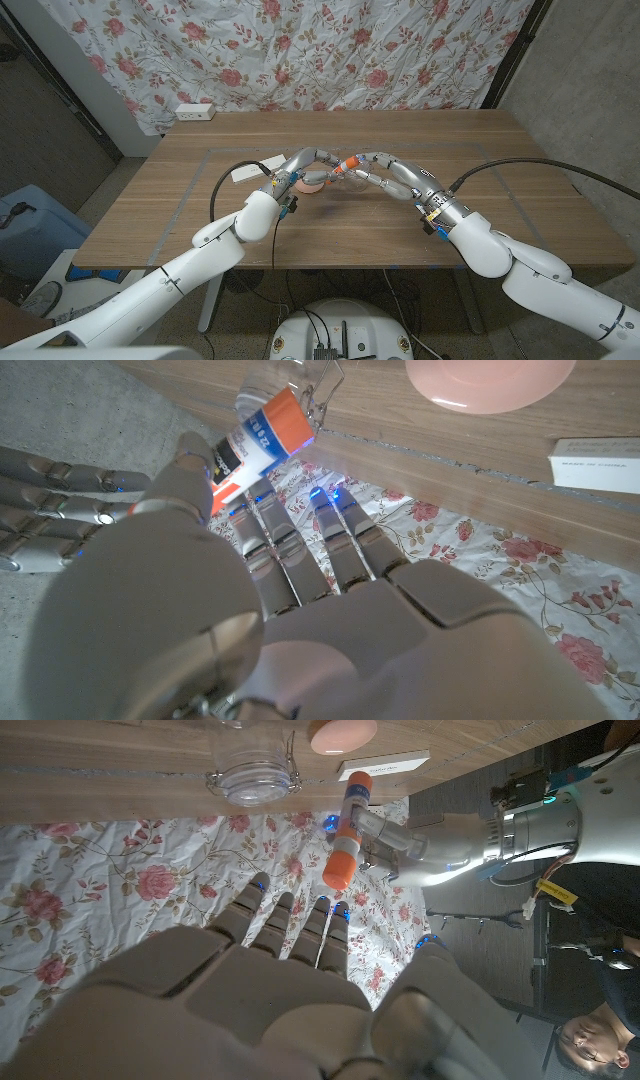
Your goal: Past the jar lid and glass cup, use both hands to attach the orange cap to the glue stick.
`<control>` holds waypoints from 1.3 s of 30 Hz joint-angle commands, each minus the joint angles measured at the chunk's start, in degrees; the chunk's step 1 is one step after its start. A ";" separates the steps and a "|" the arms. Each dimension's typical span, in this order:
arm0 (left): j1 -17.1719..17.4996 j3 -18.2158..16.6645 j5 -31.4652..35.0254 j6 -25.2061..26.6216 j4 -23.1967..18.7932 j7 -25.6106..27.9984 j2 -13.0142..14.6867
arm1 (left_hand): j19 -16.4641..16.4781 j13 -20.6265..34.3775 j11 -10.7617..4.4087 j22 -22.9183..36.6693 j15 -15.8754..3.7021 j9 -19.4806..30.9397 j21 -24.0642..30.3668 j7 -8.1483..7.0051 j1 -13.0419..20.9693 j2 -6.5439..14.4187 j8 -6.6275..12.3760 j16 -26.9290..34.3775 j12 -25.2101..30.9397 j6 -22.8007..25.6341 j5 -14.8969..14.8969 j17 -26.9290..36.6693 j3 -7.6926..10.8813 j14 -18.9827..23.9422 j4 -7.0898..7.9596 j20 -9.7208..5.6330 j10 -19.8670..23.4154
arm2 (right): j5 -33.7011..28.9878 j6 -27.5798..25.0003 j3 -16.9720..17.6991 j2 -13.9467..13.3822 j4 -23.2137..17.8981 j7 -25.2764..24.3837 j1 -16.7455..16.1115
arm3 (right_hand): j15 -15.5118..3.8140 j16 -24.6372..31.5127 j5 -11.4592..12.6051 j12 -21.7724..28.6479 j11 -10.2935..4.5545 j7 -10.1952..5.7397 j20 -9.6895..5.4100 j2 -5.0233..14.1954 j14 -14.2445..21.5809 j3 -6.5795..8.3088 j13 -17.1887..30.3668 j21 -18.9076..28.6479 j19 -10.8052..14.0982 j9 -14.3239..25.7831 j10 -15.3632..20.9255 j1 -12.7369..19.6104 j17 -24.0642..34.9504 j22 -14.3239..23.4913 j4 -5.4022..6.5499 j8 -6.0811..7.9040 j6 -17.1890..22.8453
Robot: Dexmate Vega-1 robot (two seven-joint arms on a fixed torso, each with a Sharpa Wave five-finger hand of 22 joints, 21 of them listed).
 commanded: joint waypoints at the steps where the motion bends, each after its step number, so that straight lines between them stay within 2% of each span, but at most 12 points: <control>1: -0.49 0.33 -0.09 0.19 0.39 -0.29 -0.24 | 0.40 0.30 -0.19 0.28 -7.23 0.21 -0.01 1.67 -1.89 2.30 0.40 0.01 0.30 2.99 0.24 0.19 1.79 0.60 1.21 0.18 0.18 | -1.00 0.70 -0.73 1.20 0.71 2.44 1.02 | -0.14 -0.07 0.07 0.33 -0.17 0.12 0.06 0.06 -0.43 0.16 0.06 -0.16 -0.23 0.11 0.68 -0.40 0.29 0.34 0.42 0.35 0.52; 20: -1.45 0.91 -0.31 -0.43 1.55 -0.61 -0.62 | 0.34 0.31 -0.20 0.28 -7.22 0.21 -0.04 1.71 -2.07 2.35 0.35 -0.01 0.32 2.86 0.25 0.18 1.96 0.62 1.23 0.21 0.20 | -0.35 1.35 -1.34 1.62 1.74 4.23 2.56 | -0.39 -0.13 0.13 0.49 0.18 0.12 0.20 -0.70 -0.54 -0.31 0.06 0.03 -0.30 0.10 1.57 -1.52 0.25 0.33 0.46 0.58 1.49; 39: -2.10 1.38 -0.11 -0.36 1.85 -1.02 -0.86 | 0.34 0.31 -0.20 0.28 -7.27 0.21 -0.05 1.68 -2.08 2.36 0.36 -0.01 0.34 2.88 0.24 0.19 2.09 0.59 1.14 0.22 0.22 | -0.39 1.92 -1.65 1.80 1.96 5.01 3.70 | -0.83 -0.24 0.37 0.32 0.37 0.22 0.06 -0.40 -0.58 -0.15 0.07 0.20 -0.12 0.11 1.63 -2.09 0.11 0.33 0.52 0.50 1.70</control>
